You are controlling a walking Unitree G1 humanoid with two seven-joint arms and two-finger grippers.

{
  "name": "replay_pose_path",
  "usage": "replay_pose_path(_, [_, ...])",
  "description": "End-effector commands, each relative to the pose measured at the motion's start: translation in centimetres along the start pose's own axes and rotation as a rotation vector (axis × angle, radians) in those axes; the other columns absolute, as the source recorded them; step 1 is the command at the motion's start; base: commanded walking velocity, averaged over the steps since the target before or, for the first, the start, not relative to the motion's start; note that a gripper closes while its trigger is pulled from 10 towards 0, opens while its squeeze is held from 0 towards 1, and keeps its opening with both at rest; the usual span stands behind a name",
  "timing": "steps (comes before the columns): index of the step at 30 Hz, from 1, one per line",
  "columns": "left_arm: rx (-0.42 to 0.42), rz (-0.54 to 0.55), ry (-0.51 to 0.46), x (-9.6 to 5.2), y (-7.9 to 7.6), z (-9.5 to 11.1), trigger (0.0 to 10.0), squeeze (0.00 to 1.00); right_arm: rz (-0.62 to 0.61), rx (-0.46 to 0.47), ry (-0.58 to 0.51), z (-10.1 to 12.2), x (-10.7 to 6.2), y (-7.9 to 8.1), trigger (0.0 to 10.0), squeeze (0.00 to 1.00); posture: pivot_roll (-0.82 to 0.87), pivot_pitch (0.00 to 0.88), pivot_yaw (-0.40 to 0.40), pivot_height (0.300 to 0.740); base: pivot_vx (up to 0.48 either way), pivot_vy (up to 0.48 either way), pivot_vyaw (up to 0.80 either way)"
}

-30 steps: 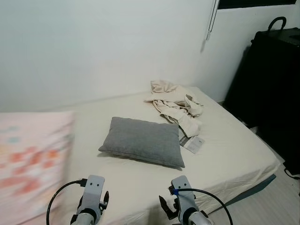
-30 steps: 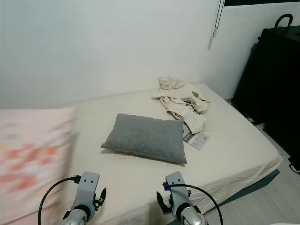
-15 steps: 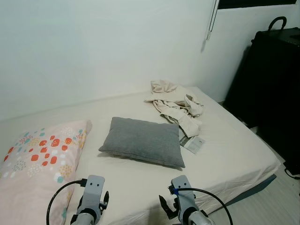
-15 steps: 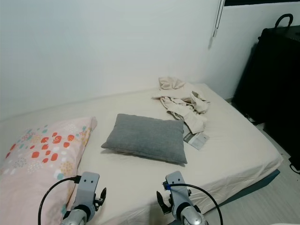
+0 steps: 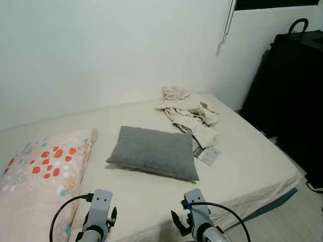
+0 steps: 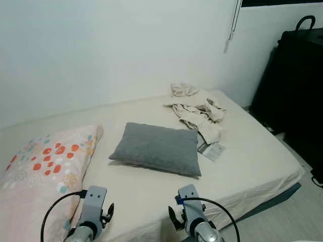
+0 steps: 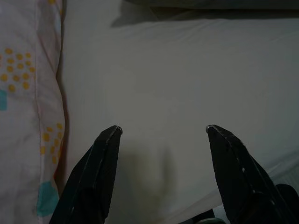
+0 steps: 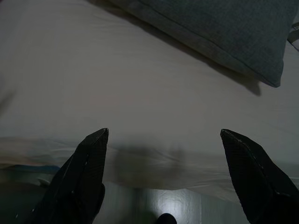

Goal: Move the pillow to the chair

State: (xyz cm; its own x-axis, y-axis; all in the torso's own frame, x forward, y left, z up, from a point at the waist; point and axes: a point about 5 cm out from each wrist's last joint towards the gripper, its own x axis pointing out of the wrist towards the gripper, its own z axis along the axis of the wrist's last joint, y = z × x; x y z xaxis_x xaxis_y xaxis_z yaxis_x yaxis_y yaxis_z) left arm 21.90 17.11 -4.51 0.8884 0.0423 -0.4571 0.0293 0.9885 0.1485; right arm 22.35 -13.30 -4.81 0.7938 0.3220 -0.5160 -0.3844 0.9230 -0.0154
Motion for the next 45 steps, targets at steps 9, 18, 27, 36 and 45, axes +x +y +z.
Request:
replay_pose_path(9, [-0.012, 0.001, 0.029, -0.32, 0.03, -0.76, 10.0, 0.00, 0.009, 0.007, 0.002, -0.27, -0.09, 0.27, 10.0, 0.00, 0.03, 0.000, -0.010, 0.740, 0.000, 0.000, 0.00])
replay_pose_path(18, [-0.013, -0.006, 0.042, -0.28, 0.03, -0.86, 10.0, 0.00, 0.007, 0.008, 0.001, -0.25, -0.07, 0.26, 10.0, 0.00, 0.04, 0.000, -0.009, 0.740, 0.000, 0.000, 0.00])
replay_pose_path(27, [-0.017, -0.004, 0.043, -0.29, 0.06, -0.89, 10.0, 0.00, 0.006, 0.006, -0.002, -0.16, -0.03, 0.26, 10.0, 0.00, 0.04, 0.000, -0.015, 0.740, 0.000, 0.000, 0.00])
replay_pose_path(36, [-0.017, -0.005, 0.044, -0.26, 0.09, -0.88, 10.0, 0.00, 0.004, 0.011, -0.003, -0.14, -0.01, 0.24, 10.0, 0.00, 0.04, 0.000, -0.011, 0.740, 0.000, 0.000, 0.00])
replay_pose_path(45, [-0.018, -0.006, 0.045, -0.21, 0.02, -0.83, 10.0, 0.00, 0.001, 0.012, -0.004, -0.12, -0.02, 0.14, 10.0, 0.00, 0.04, 0.000, -0.013, 0.740, 0.000, 0.000, 0.00])
